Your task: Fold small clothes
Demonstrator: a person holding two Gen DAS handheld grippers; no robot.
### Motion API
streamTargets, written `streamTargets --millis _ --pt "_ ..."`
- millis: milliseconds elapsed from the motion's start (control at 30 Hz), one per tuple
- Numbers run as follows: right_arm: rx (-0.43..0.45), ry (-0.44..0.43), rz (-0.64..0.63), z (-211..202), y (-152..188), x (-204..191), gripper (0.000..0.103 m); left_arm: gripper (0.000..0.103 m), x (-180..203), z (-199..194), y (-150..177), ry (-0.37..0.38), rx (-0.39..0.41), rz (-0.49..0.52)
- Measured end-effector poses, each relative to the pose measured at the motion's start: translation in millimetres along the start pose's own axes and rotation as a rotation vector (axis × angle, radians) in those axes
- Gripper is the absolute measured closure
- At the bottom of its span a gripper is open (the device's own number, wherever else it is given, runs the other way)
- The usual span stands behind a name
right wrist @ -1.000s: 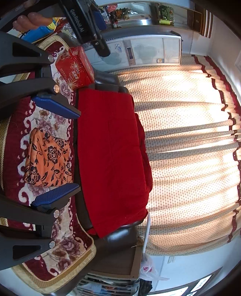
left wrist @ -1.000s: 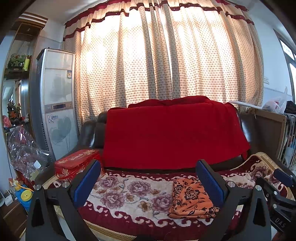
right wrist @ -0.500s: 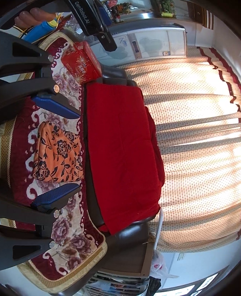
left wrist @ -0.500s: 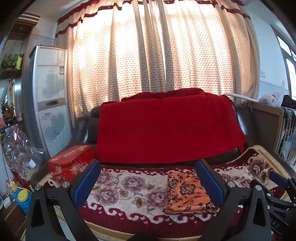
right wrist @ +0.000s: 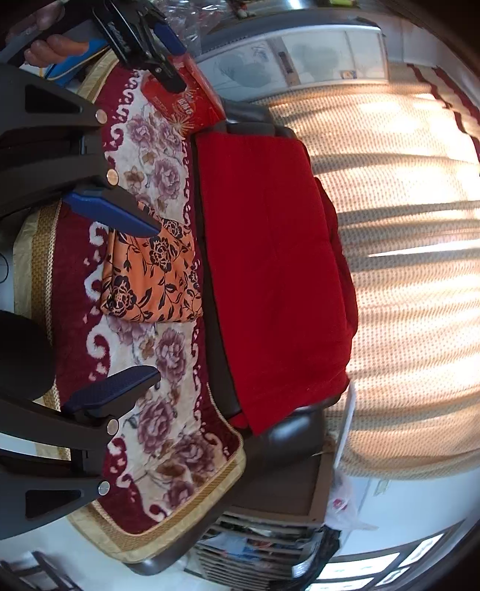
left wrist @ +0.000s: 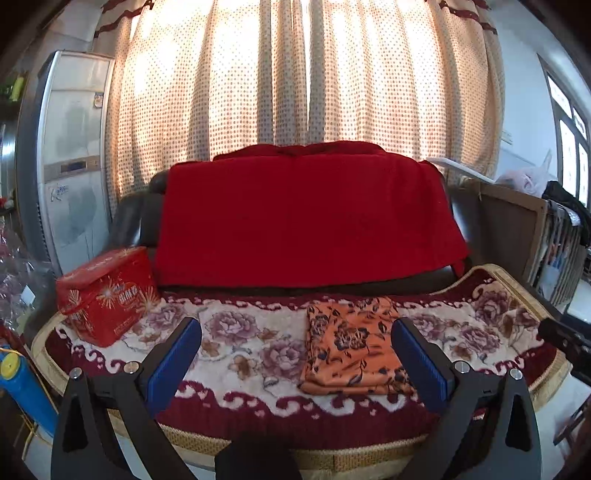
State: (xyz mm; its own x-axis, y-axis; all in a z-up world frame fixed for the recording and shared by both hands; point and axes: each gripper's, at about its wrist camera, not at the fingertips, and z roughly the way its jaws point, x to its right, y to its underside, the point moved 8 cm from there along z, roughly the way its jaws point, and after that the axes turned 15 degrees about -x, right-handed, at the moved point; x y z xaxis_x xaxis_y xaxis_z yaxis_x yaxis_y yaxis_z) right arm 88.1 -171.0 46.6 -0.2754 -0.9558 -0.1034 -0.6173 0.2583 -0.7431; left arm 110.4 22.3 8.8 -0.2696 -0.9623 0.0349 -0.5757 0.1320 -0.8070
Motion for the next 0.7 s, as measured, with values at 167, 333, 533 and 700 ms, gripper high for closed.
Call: streamTargets --millis 167,333,533,700 --pt "0.008 -0.042 0.010 8.8 -17.9 -3.4 0.028 0.001 11.3 -7.1 -13.6 0.019 -0.006 0.014" --pt "-0.008 -0.045 -0.047 35.5 -33.0 -24.2 0.028 0.001 13.8 13.2 -13.5 0.045 -0.095 0.050" --pt "-0.068 -0.051 -0.020 85.0 -52.1 -28.6 0.028 0.001 -6.3 69.5 -10.7 0.008 -0.197 0.001" --pt "-0.097 -0.060 -0.008 120.2 -59.5 -34.2 0.028 0.001 -22.9 109.7 -15.8 -0.013 -0.233 -0.044"
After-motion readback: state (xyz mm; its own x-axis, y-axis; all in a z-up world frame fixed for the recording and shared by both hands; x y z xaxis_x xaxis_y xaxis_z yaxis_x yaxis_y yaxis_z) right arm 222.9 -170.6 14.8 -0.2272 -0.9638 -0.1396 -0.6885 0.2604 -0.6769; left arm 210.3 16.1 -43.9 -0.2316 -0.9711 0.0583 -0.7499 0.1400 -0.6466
